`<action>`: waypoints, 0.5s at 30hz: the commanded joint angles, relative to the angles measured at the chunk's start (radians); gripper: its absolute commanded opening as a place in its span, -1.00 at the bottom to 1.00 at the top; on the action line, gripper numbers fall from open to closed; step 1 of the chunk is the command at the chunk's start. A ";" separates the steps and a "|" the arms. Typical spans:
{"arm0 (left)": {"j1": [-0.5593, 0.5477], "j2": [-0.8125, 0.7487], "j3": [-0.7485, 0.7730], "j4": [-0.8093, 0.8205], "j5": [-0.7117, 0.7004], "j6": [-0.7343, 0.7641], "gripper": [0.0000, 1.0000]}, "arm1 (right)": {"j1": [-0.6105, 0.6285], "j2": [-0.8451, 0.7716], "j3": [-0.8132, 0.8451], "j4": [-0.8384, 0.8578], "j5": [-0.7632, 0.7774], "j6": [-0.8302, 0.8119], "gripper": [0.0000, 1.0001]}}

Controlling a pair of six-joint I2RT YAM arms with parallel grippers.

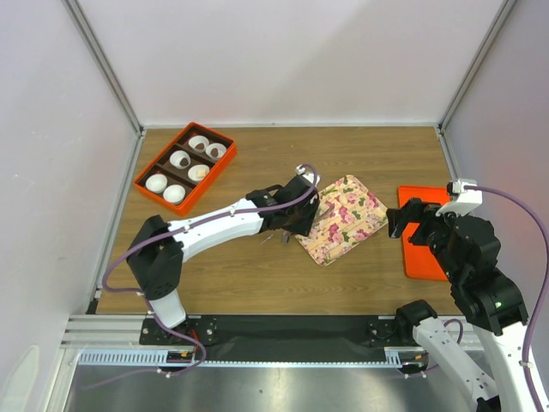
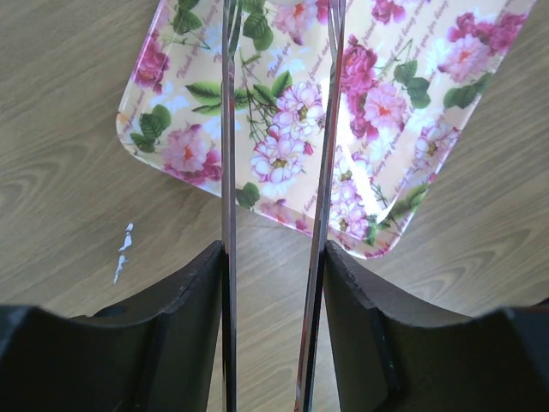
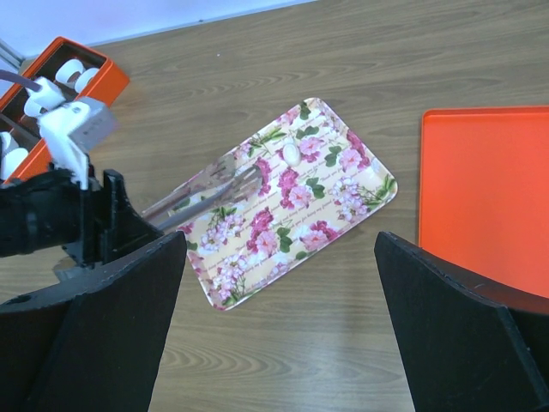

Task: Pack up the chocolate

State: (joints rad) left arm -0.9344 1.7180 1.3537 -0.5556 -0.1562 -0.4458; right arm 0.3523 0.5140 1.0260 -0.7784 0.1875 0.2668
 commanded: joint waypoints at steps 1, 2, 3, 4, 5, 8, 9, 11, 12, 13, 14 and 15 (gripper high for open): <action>-0.009 0.038 0.019 0.057 -0.016 -0.030 0.05 | 0.002 -0.006 -0.004 0.048 0.013 -0.018 0.99; -0.009 0.046 0.016 0.062 -0.017 -0.033 0.05 | 0.002 -0.005 -0.007 0.050 0.013 -0.018 0.99; -0.010 0.054 0.015 0.068 -0.014 -0.031 0.05 | 0.002 -0.006 -0.009 0.051 0.013 -0.018 0.99; -0.011 0.069 0.015 0.078 -0.010 -0.027 0.06 | 0.001 -0.005 -0.010 0.053 0.013 -0.018 0.99; -0.011 0.072 0.016 0.082 -0.002 -0.025 0.05 | 0.001 -0.005 -0.010 0.054 0.013 -0.018 0.99; -0.015 0.084 0.018 0.085 -0.003 -0.025 0.04 | 0.002 -0.005 -0.009 0.054 0.015 -0.021 0.99; -0.017 0.084 0.018 0.085 -0.002 -0.027 0.04 | 0.002 -0.006 -0.009 0.054 0.017 -0.021 0.99; -0.018 0.086 0.021 0.080 0.000 -0.024 0.01 | 0.001 -0.006 -0.010 0.054 0.018 -0.023 0.99; -0.018 0.088 0.021 0.077 -0.002 -0.027 0.01 | 0.001 -0.009 -0.010 0.053 0.020 -0.023 0.99; -0.020 0.086 0.022 0.075 -0.002 -0.030 0.01 | 0.001 -0.009 -0.015 0.054 0.018 -0.021 0.99; -0.020 0.084 0.024 0.068 0.001 -0.030 0.00 | 0.001 -0.011 -0.017 0.053 0.018 -0.020 0.99; -0.021 0.083 0.025 0.063 0.003 -0.034 0.00 | 0.001 -0.012 -0.017 0.054 0.018 -0.018 1.00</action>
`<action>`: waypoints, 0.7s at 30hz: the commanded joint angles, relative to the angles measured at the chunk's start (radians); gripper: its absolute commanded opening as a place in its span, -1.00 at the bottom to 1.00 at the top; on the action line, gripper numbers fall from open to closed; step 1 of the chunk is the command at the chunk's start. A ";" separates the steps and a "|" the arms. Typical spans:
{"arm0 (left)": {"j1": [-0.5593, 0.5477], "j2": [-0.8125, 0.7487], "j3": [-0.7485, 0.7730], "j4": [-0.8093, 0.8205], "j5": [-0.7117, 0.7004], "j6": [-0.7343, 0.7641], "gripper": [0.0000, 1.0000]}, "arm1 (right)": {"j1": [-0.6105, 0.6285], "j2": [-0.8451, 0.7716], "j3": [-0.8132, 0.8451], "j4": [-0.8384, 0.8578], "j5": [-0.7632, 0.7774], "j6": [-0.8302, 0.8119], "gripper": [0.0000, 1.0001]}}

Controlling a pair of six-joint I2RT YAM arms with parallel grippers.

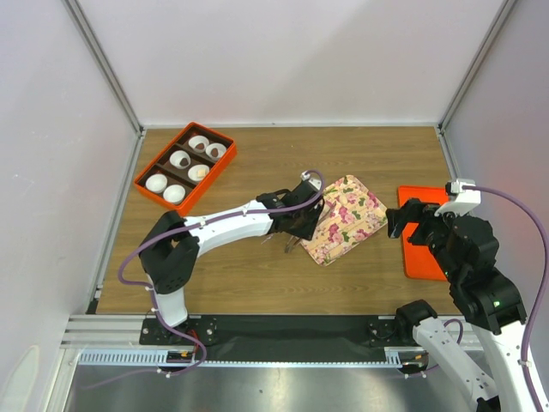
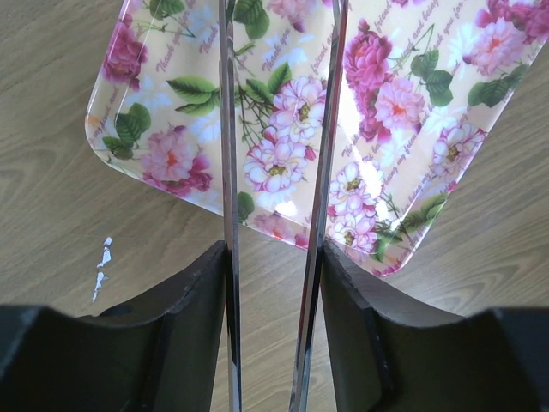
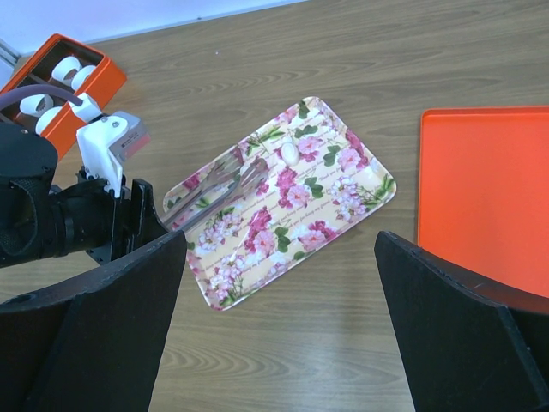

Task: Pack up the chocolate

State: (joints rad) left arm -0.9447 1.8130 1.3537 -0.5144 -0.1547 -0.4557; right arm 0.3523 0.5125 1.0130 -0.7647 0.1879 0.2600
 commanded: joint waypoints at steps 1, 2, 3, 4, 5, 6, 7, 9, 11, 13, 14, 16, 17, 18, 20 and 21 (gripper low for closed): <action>-0.014 -0.014 0.025 0.017 0.001 -0.026 0.00 | 0.001 -0.011 -0.005 0.039 0.018 -0.011 0.99; -0.016 -0.015 0.030 0.014 0.001 -0.026 -0.01 | 0.001 -0.012 -0.007 0.042 0.016 -0.010 0.99; -0.020 -0.015 0.030 0.010 0.001 -0.026 -0.02 | 0.001 -0.012 -0.008 0.042 0.016 -0.008 1.00; -0.022 -0.015 0.033 0.010 0.012 -0.023 -0.03 | 0.001 -0.014 -0.010 0.042 0.016 -0.008 1.00; -0.023 -0.015 0.033 0.007 0.012 -0.020 -0.07 | 0.001 -0.012 -0.010 0.044 0.013 -0.007 0.99; -0.025 -0.020 0.033 0.007 0.011 -0.020 -0.09 | 0.001 -0.014 -0.011 0.044 0.013 -0.007 0.99; -0.026 -0.023 0.033 0.004 0.012 -0.020 -0.10 | 0.001 -0.014 -0.011 0.044 0.015 -0.007 0.99; -0.029 -0.027 0.038 -0.006 0.012 -0.017 -0.11 | 0.001 -0.014 -0.011 0.044 0.015 -0.007 0.99; -0.032 -0.030 0.045 -0.013 0.012 -0.012 -0.13 | 0.001 -0.014 -0.010 0.044 0.015 -0.007 0.99; -0.034 -0.037 0.053 -0.024 0.012 -0.009 -0.14 | -0.001 -0.014 -0.013 0.045 0.015 -0.007 0.99; -0.034 -0.041 0.059 -0.030 0.011 -0.006 -0.17 | 0.001 -0.014 -0.014 0.047 0.015 -0.007 0.99; -0.035 -0.046 0.067 -0.041 0.009 -0.001 -0.19 | 0.001 -0.014 -0.017 0.050 0.012 -0.005 0.99; -0.035 -0.049 0.074 -0.044 0.007 0.002 -0.19 | 0.001 -0.012 -0.017 0.050 0.012 -0.004 0.99; -0.035 -0.049 0.079 -0.050 0.006 0.005 -0.19 | -0.001 -0.011 -0.017 0.050 0.010 -0.004 0.99; -0.035 -0.058 0.091 -0.065 0.003 0.009 -0.19 | 0.001 -0.012 -0.017 0.051 0.010 -0.005 0.99; -0.035 -0.063 0.096 -0.070 0.001 0.011 -0.19 | 0.001 -0.012 -0.017 0.053 0.010 -0.004 0.99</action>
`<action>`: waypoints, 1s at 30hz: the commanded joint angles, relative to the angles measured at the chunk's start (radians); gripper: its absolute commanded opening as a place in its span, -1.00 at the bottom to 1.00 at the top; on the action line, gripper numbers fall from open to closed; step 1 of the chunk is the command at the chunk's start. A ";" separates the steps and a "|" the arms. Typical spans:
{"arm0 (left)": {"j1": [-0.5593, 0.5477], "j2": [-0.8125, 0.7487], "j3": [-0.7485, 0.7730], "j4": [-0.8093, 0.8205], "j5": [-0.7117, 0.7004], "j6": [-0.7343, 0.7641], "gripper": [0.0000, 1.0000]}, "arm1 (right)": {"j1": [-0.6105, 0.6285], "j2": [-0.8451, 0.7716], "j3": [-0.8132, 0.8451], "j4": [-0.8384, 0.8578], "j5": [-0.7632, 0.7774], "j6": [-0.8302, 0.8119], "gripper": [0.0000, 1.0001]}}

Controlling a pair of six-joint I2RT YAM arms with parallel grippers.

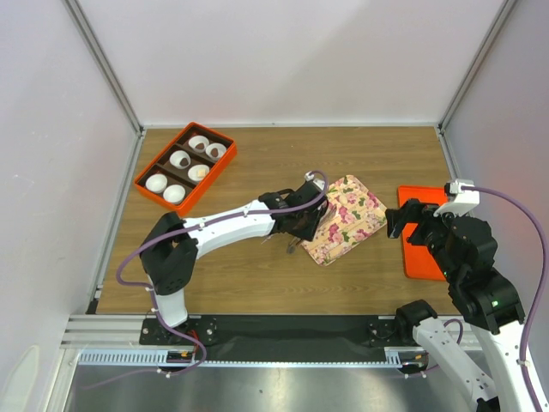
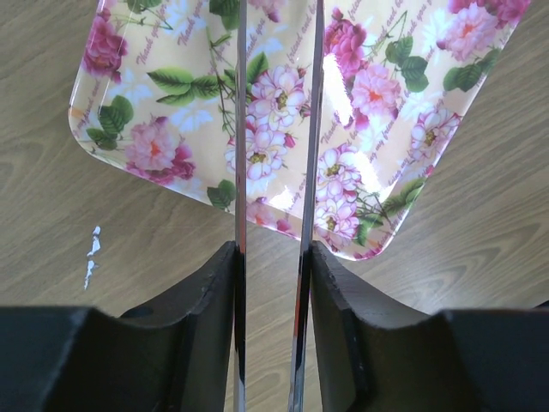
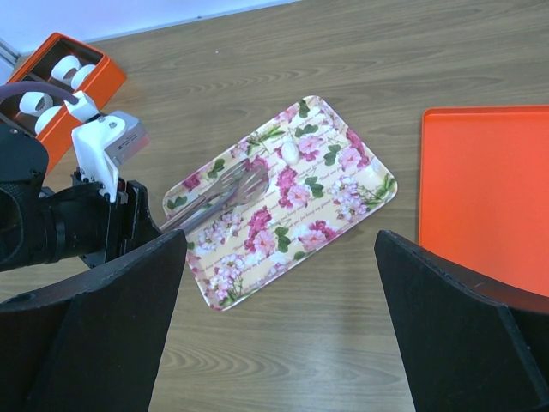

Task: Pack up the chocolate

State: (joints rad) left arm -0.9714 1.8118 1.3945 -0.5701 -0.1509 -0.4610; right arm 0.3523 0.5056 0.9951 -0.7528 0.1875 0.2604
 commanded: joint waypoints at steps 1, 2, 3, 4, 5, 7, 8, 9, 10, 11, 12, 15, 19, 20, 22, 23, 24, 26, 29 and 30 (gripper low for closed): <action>-0.009 -0.066 0.064 -0.019 -0.003 0.019 -0.19 | 0.002 -0.006 0.000 0.040 0.012 -0.006 1.00; -0.009 -0.075 0.069 -0.034 -0.004 0.027 -0.19 | 0.001 -0.006 0.005 0.038 0.012 -0.007 1.00; -0.007 -0.080 0.075 -0.043 -0.013 0.031 -0.18 | 0.002 -0.006 0.005 0.036 0.013 -0.009 0.99; -0.006 -0.085 0.090 -0.054 -0.021 0.036 -0.17 | 0.001 -0.006 0.007 0.035 0.016 -0.012 0.99; 0.002 -0.100 0.100 -0.080 -0.024 0.048 -0.17 | 0.002 -0.007 0.008 0.035 0.018 -0.010 0.99; 0.017 -0.118 0.119 -0.100 -0.036 0.059 -0.17 | 0.001 -0.007 0.010 0.032 0.020 -0.013 0.99; 0.040 -0.129 0.124 -0.109 -0.038 0.071 -0.17 | 0.002 -0.009 0.011 0.032 0.020 -0.013 0.99; 0.055 -0.155 0.126 -0.123 -0.041 0.077 -0.18 | 0.001 -0.009 0.011 0.032 0.018 -0.015 0.99; 0.074 -0.172 0.123 -0.128 -0.045 0.081 -0.17 | 0.002 -0.009 0.011 0.032 0.017 -0.013 0.99; 0.112 -0.186 0.118 -0.132 -0.045 0.090 -0.17 | 0.001 -0.009 0.011 0.032 0.017 -0.013 1.00; 0.132 -0.219 0.113 -0.140 -0.045 0.093 -0.17 | 0.002 -0.010 0.013 0.032 0.015 -0.013 0.99; 0.217 -0.290 0.080 -0.145 -0.039 0.107 -0.17 | 0.002 -0.012 0.014 0.033 0.003 -0.010 0.99; 0.327 -0.373 0.020 -0.158 -0.039 0.130 -0.17 | 0.001 -0.012 0.014 0.033 -0.006 -0.006 0.99; 0.380 -0.387 0.009 -0.159 -0.032 0.140 -0.17 | 0.001 -0.015 0.014 0.033 -0.010 -0.004 0.99; 0.443 -0.428 -0.020 -0.160 -0.021 0.157 -0.17 | 0.002 -0.016 0.013 0.035 -0.016 -0.003 0.99; 0.509 -0.442 -0.029 -0.168 -0.018 0.162 -0.17 | 0.002 -0.018 0.011 0.035 -0.019 0.000 0.99; 0.543 -0.454 -0.038 -0.169 -0.015 0.169 -0.17 | 0.001 -0.021 0.011 0.033 -0.023 0.000 0.99; 0.642 -0.480 -0.060 -0.174 -0.013 0.188 -0.17 | 0.002 -0.022 0.007 0.036 -0.028 0.007 0.99; 0.779 -0.497 -0.083 -0.171 0.026 0.203 -0.16 | 0.001 -0.035 -0.007 0.043 -0.040 0.010 0.99; 0.809 -0.499 -0.086 -0.168 0.049 0.205 -0.17 | 0.001 -0.035 -0.018 0.049 -0.045 0.010 0.99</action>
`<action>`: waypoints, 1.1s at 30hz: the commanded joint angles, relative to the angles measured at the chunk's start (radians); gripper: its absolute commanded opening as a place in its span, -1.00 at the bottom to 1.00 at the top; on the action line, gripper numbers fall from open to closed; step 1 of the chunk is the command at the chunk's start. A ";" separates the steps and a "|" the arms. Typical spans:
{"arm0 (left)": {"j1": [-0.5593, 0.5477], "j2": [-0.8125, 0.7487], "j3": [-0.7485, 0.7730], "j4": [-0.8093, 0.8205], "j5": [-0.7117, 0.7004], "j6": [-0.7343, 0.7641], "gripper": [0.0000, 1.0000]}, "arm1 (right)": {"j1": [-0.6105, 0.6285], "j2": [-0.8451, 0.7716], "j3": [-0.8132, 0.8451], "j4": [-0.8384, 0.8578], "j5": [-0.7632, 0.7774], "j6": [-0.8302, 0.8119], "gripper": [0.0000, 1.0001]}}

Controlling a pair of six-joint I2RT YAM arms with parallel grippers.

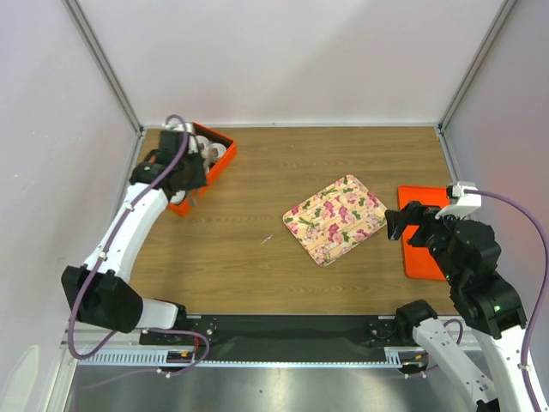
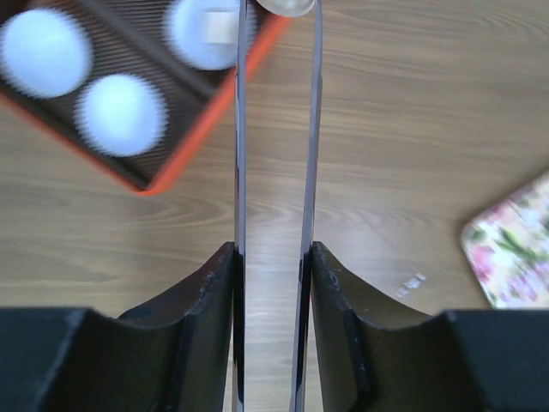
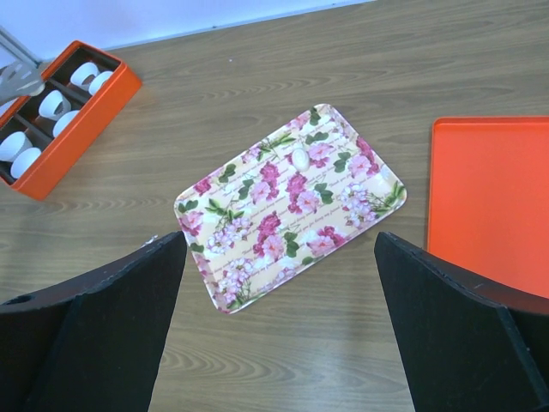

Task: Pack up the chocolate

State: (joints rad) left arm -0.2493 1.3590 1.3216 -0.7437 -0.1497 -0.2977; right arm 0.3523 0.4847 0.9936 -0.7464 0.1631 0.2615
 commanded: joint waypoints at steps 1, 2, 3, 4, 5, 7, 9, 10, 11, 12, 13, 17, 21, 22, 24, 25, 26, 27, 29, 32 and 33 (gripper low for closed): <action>0.116 -0.046 -0.018 0.007 0.053 0.046 -0.17 | 0.002 -0.014 -0.019 0.042 -0.020 0.008 0.99; 0.171 -0.043 -0.021 0.010 0.058 0.048 -0.16 | 0.001 -0.014 -0.021 0.042 -0.022 0.008 0.99; 0.194 -0.037 -0.021 0.018 0.062 0.049 -0.16 | 0.001 -0.014 -0.021 0.044 -0.025 0.008 1.00; 0.215 -0.031 -0.027 0.021 0.061 0.055 -0.16 | 0.001 -0.015 -0.019 0.045 -0.025 0.005 0.99; 0.246 -0.021 -0.027 0.024 0.056 0.058 -0.16 | 0.001 -0.015 -0.019 0.044 -0.025 0.004 0.99; 0.295 0.006 -0.021 0.032 0.045 0.068 -0.16 | 0.001 -0.018 -0.015 0.044 -0.019 -0.005 0.99; 0.340 0.026 -0.016 0.033 0.036 0.071 -0.16 | 0.002 -0.020 -0.015 0.044 -0.011 -0.008 0.99; 0.355 0.046 -0.013 0.040 0.026 0.071 -0.17 | 0.001 -0.020 -0.016 0.044 -0.011 -0.011 0.99; 0.381 0.052 -0.013 0.044 0.022 0.071 -0.17 | 0.001 -0.023 -0.018 0.044 -0.013 -0.010 0.99; 0.395 0.058 -0.013 0.050 0.024 0.071 -0.17 | 0.001 -0.023 -0.019 0.045 -0.014 -0.010 0.99; 0.410 0.066 -0.012 0.053 0.027 0.066 -0.17 | 0.001 -0.024 -0.021 0.047 -0.017 -0.007 0.99; 0.455 0.118 0.002 0.081 0.052 0.054 -0.17 | 0.001 -0.028 -0.038 0.061 -0.025 -0.001 0.99; 0.453 0.167 0.028 0.076 0.049 0.052 -0.17 | 0.001 -0.026 -0.033 0.064 -0.024 -0.005 1.00; 0.453 0.173 0.031 0.075 0.041 0.052 -0.17 | 0.002 -0.028 -0.033 0.061 -0.020 -0.005 0.99; 0.455 0.183 0.022 0.086 0.024 0.054 -0.16 | 0.001 -0.028 -0.032 0.059 -0.017 -0.007 0.99; 0.455 0.186 0.010 0.089 0.024 0.055 -0.16 | 0.001 -0.028 -0.032 0.059 -0.016 -0.007 0.99; 0.455 0.189 0.007 0.090 0.019 0.055 -0.16 | 0.002 -0.028 -0.033 0.059 -0.013 -0.007 0.99; 0.455 0.192 0.004 0.092 0.015 0.057 -0.17 | 0.001 -0.028 -0.033 0.059 -0.013 -0.007 0.99; 0.455 0.193 -0.007 0.093 0.003 0.057 -0.17 | 0.002 -0.028 -0.035 0.059 -0.014 -0.007 1.00; 0.455 0.195 -0.016 0.106 -0.004 0.061 -0.14 | 0.001 -0.026 -0.033 0.058 -0.011 -0.007 1.00; 0.455 0.198 -0.019 0.106 -0.005 0.063 -0.13 | 0.002 -0.026 -0.033 0.058 -0.011 -0.007 0.99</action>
State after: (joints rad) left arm 0.2035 1.5581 1.3033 -0.6857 -0.1299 -0.2520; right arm 0.3523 0.4660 0.9569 -0.7250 0.1432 0.2607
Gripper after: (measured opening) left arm 0.436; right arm 0.995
